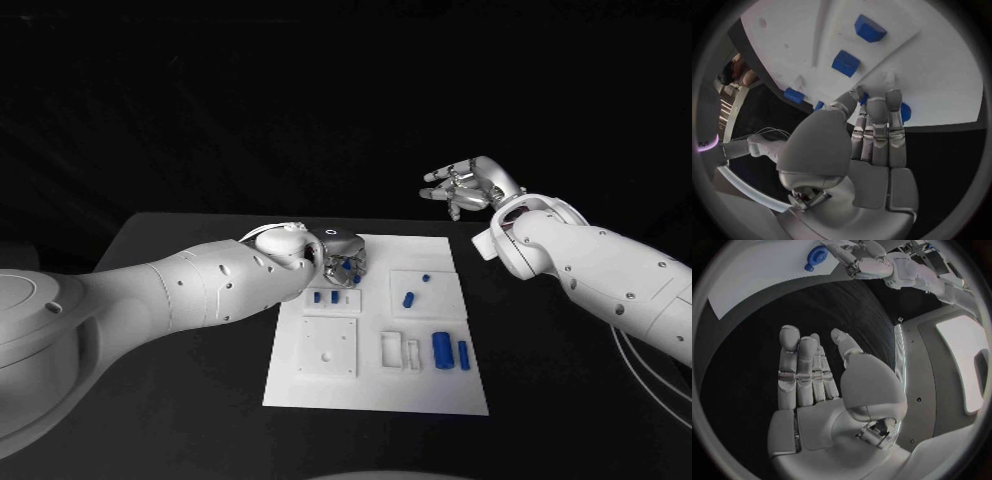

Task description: Assemble the parts on the task board

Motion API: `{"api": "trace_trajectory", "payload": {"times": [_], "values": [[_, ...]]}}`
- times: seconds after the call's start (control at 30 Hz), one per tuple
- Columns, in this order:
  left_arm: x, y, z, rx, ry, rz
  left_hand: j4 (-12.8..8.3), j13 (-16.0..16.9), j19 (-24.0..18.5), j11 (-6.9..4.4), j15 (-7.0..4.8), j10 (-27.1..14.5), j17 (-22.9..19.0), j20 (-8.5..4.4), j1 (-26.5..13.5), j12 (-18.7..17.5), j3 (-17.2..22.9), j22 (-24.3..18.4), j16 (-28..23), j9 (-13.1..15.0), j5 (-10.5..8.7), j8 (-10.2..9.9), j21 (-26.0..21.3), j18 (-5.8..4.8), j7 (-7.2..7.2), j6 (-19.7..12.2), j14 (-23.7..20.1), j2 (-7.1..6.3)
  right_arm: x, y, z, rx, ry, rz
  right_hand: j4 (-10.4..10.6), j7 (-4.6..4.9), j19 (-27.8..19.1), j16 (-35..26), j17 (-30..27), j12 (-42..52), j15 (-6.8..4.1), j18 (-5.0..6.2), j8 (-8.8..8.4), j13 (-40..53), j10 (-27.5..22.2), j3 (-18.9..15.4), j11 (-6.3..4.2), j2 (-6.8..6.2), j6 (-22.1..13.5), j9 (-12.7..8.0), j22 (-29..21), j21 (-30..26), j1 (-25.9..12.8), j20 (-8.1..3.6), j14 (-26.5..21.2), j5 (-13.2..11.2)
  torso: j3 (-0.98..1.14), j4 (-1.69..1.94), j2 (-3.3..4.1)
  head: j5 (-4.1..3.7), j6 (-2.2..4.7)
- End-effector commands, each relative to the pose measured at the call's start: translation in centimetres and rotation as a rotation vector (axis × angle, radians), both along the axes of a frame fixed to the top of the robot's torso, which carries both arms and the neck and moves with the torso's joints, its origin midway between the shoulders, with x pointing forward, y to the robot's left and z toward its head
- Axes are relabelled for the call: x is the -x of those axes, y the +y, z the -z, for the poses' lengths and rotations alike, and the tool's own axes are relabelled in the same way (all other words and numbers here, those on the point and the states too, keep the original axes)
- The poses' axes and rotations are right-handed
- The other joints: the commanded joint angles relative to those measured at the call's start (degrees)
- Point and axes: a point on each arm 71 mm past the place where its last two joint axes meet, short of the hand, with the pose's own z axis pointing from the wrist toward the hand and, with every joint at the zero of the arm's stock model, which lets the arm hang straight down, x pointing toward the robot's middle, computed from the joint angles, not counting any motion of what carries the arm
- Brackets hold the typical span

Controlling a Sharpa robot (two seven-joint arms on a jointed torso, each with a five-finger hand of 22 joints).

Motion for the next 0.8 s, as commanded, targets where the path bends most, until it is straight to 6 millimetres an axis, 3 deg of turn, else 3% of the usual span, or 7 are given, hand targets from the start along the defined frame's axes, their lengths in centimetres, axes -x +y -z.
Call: {"api": "trace_trajectory", "payload": {"times": [0.03, 0.43, 0.8], "values": [[0.11, -0.32, -0.01, 0.006, -0.01, 0.023, 0.1, -0.1, -0.4, -0.1, 0.14, 0.4, -0.1, -0.08, -0.3, -0.2, 0.3, 1.2, 0.0, -0.1, -0.26, -0.1, 0.4, 0.75, 0.07, 0.5, 0.2, 0.26, 0.02, 0.1, -0.12, -0.004, -0.008, -0.009, 0.0, 0.27, 1.7, 0.4, -0.2, -0.3, 0.05, 1.07, -0.18, -0.3, 0.1, 0.3, 0.28, -0.13, -0.1, -0.1, 0.0, -0.5, -0.5, 0.34, -0.5, 0.5, 0.07, 0.03, -0.08, -0.08, -0.1], [0.08, -0.3, 0.26, 0.01, 0.003, 0.021, 0.9, -0.1, -0.5, -0.57, -0.14, 1.8, -0.1, -0.28, -0.8, -0.2, 0.6, 1.2, 0.4, 0.0, -0.74, 0.0, 0.8, 0.5, -0.1, 1.6, 0.3, 1.02, 0.0, 0.1, -0.09, -0.003, -0.004, -0.01, 0.0, 0.27, 1.7, 0.4, -0.3, -0.3, 0.04, 1.07, -0.17, -0.4, 0.1, 0.4, 0.26, -0.13, 0.0, -0.1, 0.1, -0.6, -0.5, 0.33, -0.6, 0.8, 0.08, 0.09, -0.1, -0.13, -0.19], [0.11, -0.29, 0.37, 0.009, 0.014, 0.026, 1.1, 0.0, -0.3, -1.24, 0.09, 6.3, -0.1, -0.29, -0.1, -0.2, 0.0, 1.2, 0.8, 0.0, -0.83, -0.1, 1.5, 0.41, 0.21, 5.9, 0.8, 3.04, -0.01, 0.16, -0.05, -0.003, 0.001, -0.014, -0.1, 0.25, 1.7, 0.5, -0.4, -0.3, 0.02, 1.06, -0.17, -0.5, 0.2, 0.8, 0.22, -0.23, 0.1, -0.1, 0.1, -0.9, -0.6, 0.31, -0.7, 1.8, 0.06, 0.1, -0.09, -0.16, -0.24]]}}
